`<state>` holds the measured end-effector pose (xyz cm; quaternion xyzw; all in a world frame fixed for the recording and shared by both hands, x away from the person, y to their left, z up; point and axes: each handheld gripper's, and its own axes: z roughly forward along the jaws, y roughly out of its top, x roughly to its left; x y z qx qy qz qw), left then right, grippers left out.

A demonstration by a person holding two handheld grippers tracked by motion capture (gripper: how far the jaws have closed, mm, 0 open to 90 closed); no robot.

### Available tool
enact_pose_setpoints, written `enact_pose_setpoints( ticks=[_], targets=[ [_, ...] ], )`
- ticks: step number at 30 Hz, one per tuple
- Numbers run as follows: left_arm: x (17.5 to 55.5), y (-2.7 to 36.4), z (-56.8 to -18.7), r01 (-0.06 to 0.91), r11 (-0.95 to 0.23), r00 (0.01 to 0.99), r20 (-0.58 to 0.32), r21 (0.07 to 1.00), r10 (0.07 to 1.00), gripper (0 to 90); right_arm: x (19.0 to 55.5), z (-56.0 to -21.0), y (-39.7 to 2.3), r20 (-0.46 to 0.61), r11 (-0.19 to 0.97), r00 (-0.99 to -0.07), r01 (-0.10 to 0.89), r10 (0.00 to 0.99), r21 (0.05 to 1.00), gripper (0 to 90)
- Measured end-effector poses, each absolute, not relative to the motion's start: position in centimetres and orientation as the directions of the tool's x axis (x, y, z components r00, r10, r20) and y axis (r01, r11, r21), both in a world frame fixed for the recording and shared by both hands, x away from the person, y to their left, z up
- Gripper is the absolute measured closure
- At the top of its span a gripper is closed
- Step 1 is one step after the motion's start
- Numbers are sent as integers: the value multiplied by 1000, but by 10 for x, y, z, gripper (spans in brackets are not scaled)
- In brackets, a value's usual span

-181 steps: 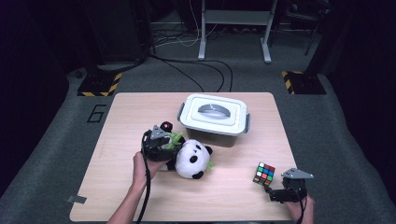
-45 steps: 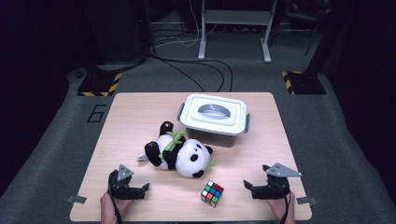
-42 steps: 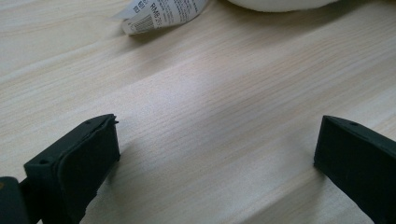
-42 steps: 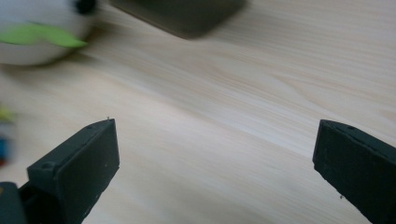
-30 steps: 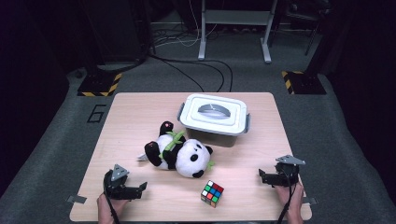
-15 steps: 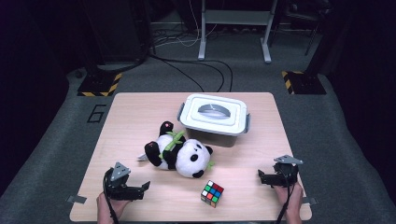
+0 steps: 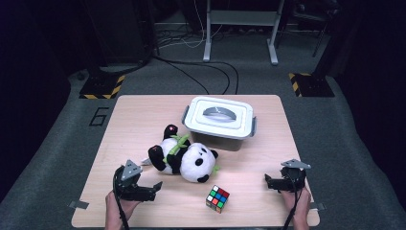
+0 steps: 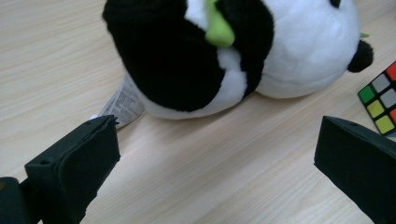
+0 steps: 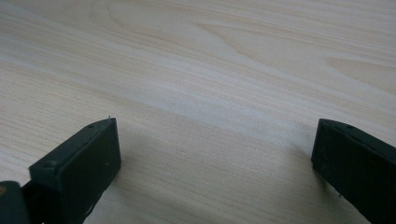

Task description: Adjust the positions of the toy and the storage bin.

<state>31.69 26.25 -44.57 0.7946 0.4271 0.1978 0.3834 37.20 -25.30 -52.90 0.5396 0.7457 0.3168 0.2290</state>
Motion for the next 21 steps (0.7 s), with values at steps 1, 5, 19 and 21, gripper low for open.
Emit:
enact_pose_setpoints(
  ticks=[1,5,19,21],
  targets=[
    [317,260,-444,523,-347,561,-8,779,828,0,372,-529,-253,0,217,-313,660,950,720,7],
    [318,254,-438,512,-350,572,-8,784,820,0,372,-529,-253,-1,218,-314,660,950,719,8],
    [319,222,-425,467,-400,639,12,789,769,0,372,-529,-253,4,208,-304,660,953,722,16],
    [318,217,-425,456,-399,651,7,795,759,0,372,-529,-253,1,211,-305,661,952,720,16]
  ],
)
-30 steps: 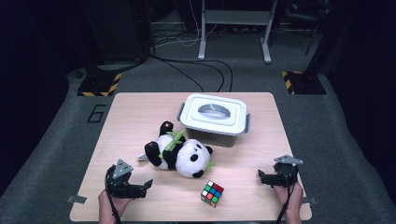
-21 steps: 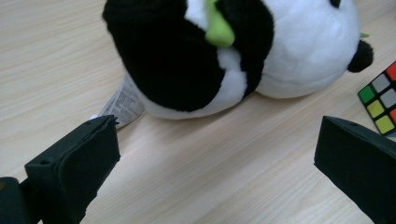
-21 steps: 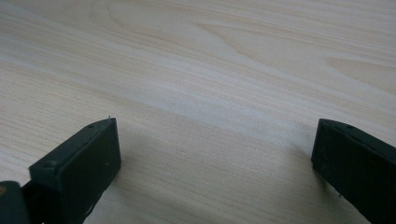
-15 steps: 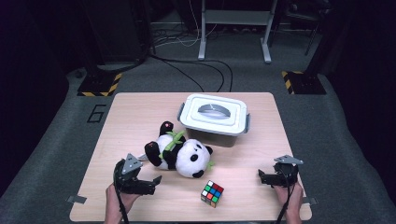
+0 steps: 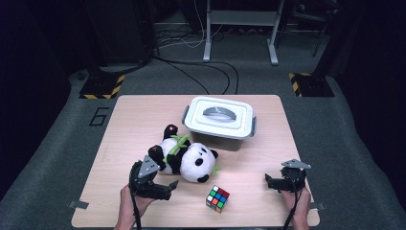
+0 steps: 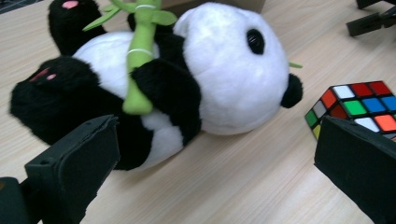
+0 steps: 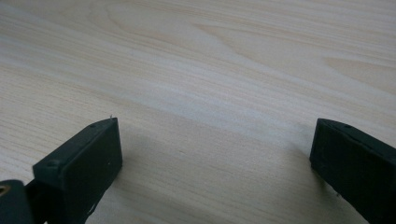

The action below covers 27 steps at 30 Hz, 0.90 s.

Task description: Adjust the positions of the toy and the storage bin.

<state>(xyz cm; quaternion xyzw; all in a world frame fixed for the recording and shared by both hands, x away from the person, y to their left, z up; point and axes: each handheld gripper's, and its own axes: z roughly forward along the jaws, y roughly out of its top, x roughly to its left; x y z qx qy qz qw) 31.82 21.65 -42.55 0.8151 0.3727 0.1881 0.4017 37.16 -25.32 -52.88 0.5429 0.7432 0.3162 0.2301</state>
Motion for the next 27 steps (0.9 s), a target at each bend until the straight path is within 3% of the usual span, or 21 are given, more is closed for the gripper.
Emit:
enact_pose_setpoints(
  ticks=[27],
  targets=[
    [312,147,-434,383,-482,782,1,788,623,0,371,-529,-254,0,209,-303,660,953,722,19]
  ],
)
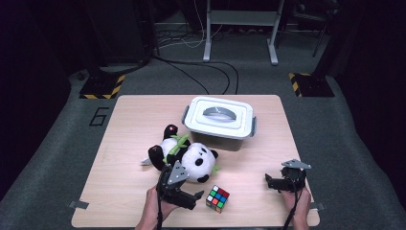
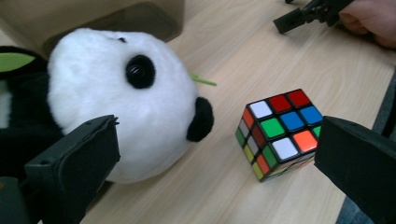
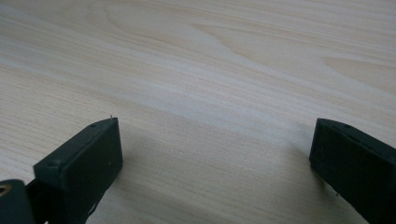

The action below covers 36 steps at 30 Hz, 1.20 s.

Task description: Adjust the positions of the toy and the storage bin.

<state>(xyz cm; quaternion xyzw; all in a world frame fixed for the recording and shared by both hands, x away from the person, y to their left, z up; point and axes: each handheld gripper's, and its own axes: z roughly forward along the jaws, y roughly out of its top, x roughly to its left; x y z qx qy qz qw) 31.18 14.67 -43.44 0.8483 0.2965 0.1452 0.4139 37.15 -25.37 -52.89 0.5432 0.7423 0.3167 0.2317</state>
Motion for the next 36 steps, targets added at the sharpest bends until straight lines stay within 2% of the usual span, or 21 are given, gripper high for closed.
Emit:
enact_pose_setpoints(
  ticks=[10,25,31,32,36],
  targets=[
    [305,109,-441,336,-528,839,7,780,544,0,371,-529,-254,1,208,-301,660,954,722,20],
    [308,76,-470,345,-577,871,-24,740,490,20,371,-529,-254,1,207,-300,660,954,722,20],
    [311,71,-481,355,-594,870,-21,722,493,119,371,-529,-254,0,208,-301,660,954,722,20],
    [311,71,-484,358,-594,866,-19,720,500,159,371,-529,-254,1,207,-300,660,954,722,20],
    [311,71,-492,369,-602,867,-29,709,498,168,371,-529,-254,0,208,-301,660,954,722,20]
  ],
)
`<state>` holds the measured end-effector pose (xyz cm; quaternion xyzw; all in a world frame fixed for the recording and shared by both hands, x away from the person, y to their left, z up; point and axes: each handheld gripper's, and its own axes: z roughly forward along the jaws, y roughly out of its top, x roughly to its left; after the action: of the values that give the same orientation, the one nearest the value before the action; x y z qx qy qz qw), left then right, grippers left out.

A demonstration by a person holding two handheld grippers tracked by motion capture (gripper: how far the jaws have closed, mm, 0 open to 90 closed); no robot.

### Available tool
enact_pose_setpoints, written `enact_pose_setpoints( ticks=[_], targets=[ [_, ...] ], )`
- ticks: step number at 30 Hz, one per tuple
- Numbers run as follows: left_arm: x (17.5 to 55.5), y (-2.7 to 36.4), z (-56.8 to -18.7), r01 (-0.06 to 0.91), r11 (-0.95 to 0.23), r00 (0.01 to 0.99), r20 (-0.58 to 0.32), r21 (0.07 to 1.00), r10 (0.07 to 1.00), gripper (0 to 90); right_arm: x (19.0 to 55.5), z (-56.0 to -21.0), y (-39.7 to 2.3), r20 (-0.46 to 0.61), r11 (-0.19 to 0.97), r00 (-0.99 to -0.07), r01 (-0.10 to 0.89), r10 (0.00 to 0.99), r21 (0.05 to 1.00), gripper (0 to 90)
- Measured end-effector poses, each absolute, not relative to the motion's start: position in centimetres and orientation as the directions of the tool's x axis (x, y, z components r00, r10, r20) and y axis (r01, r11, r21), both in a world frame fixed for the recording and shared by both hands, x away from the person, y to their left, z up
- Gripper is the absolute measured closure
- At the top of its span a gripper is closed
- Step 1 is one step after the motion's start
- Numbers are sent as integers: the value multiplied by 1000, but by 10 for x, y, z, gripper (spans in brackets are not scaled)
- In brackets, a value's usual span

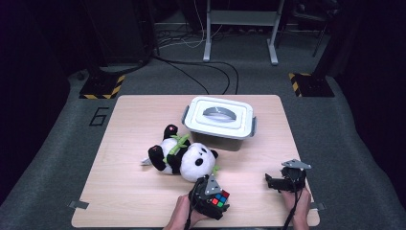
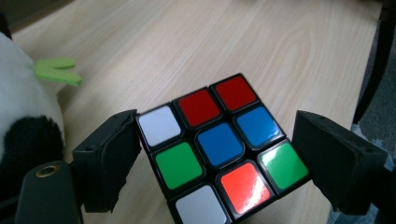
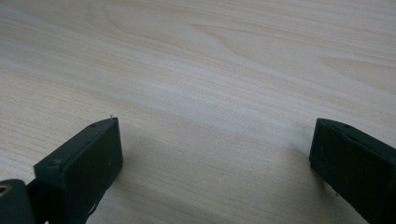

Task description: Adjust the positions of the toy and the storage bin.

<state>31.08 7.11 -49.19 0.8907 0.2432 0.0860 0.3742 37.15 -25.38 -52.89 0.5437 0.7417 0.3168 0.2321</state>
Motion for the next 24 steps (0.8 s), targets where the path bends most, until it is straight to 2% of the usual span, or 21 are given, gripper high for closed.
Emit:
enact_pose_setpoints(
  ticks=[2,5,13,24],
  targets=[
    [311,72,-495,373,-601,868,-37,707,495,188,371,-529,-254,1,208,-301,660,954,722,20],
    [310,74,-501,365,-615,879,-40,699,475,324,371,-529,-254,1,208,-301,660,954,722,20],
    [307,80,-502,324,-618,898,-26,716,440,337,371,-529,-254,-1,208,-300,659,954,723,24],
    [300,95,-500,316,-625,906,-32,714,422,339,371,-529,-254,-2,210,-302,659,953,722,24]
  ],
)
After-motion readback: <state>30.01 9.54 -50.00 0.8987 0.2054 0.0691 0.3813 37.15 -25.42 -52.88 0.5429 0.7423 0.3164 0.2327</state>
